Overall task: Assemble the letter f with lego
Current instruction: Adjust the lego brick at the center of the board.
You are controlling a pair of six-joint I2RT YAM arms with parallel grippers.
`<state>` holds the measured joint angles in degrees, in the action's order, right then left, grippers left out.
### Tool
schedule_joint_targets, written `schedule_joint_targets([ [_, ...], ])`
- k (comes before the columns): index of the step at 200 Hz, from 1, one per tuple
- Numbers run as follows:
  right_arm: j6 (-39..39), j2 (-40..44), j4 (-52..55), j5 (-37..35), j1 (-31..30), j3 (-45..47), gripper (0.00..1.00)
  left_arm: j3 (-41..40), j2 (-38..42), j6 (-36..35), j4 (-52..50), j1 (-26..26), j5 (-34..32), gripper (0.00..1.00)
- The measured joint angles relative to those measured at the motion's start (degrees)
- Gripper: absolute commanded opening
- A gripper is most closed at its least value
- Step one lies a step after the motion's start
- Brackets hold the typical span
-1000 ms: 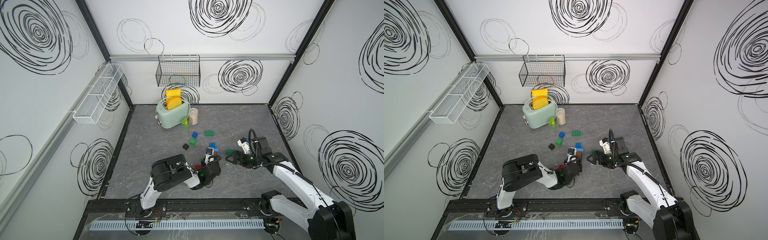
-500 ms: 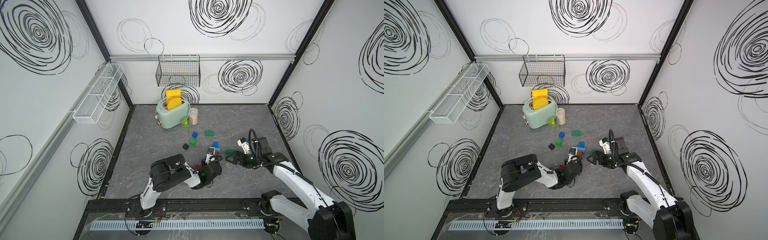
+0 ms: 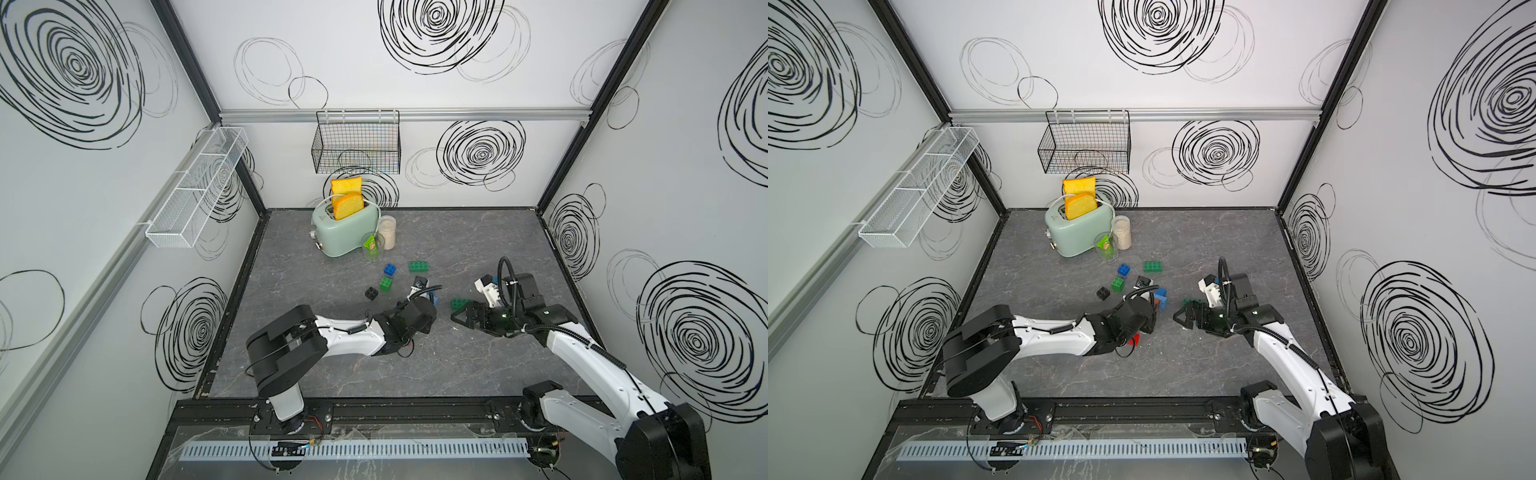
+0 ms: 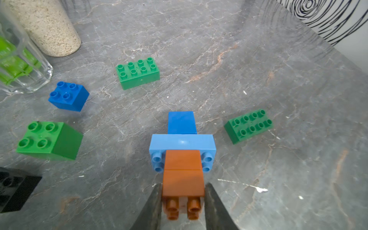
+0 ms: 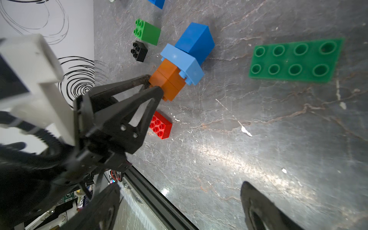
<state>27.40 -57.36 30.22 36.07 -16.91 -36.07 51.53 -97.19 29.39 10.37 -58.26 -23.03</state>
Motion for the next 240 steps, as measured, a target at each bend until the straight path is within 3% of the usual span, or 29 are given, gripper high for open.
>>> schedule_joint_targets([
  [53,0.2,-0.4,-0.2,1.4,0.7,-1.0,0.95,20.6,2.3,2.7,-30.5,1.9,12.6,0.32],
  [79,0.2,-0.4,-0.1,1.4,0.9,-2.1,0.95,32.8,-0.6,4.2,-45.4,3.6,17.1,0.32],
  [119,-0.4,-0.5,1.1,0.3,1.0,-3.9,0.95,43.7,-5.7,5.9,-62.9,7.2,21.3,0.32],
  [164,-1.3,-0.5,2.8,-1.7,2.5,-4.0,0.95,45.4,-10.7,6.4,-72.4,11.0,22.6,0.29],
  [240,-1.5,-1.1,4.1,-3.6,2.9,-5.6,0.95,45.4,-14.4,6.7,-74.0,15.8,26.0,0.29],
])
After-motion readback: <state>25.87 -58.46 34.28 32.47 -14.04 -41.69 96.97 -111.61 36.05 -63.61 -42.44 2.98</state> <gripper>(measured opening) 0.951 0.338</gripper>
